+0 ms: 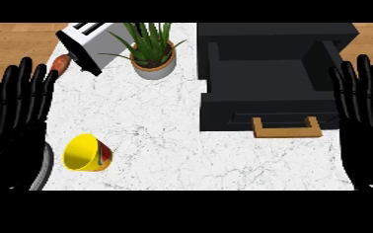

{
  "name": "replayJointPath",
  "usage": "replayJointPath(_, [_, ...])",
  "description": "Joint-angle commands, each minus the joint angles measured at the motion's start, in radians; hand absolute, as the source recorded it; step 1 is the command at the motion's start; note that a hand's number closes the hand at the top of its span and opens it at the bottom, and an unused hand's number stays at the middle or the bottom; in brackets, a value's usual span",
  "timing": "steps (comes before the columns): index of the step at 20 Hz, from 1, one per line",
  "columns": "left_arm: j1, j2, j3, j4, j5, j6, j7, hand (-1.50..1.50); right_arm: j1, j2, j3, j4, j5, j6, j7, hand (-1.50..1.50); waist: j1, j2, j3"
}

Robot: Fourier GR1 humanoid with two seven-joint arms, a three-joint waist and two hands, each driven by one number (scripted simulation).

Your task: Pick up the cup, place it into the drawer and close the drawer

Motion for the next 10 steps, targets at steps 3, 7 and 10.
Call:
replayJointPath(3, [0.180,0.044,0.042,-0.103,0.096,-0.116,-0.097,-1.50,-0.020,-0.009,0.009,-0.062,0.001,-0.004,0.093,-1.50,0.020,0.048,-0.011])
replayJointPath(7, [0.200,-0.007,0.071,-0.009,0.270,-0.149,-0.070,-1.50,0.034,-0.010,0.042,-0.005,-0.081,0.072,0.113,-1.50,0.020,0.051,-0.012])
replayJointPath(10, [0.214,-0.015,0.048,-0.049,0.282,-0.142,-0.006,-1.50,0.057,0.014,0.059,0.037,-0.069,0.079,0.042,-1.50,0.015,0.051,-0.010])
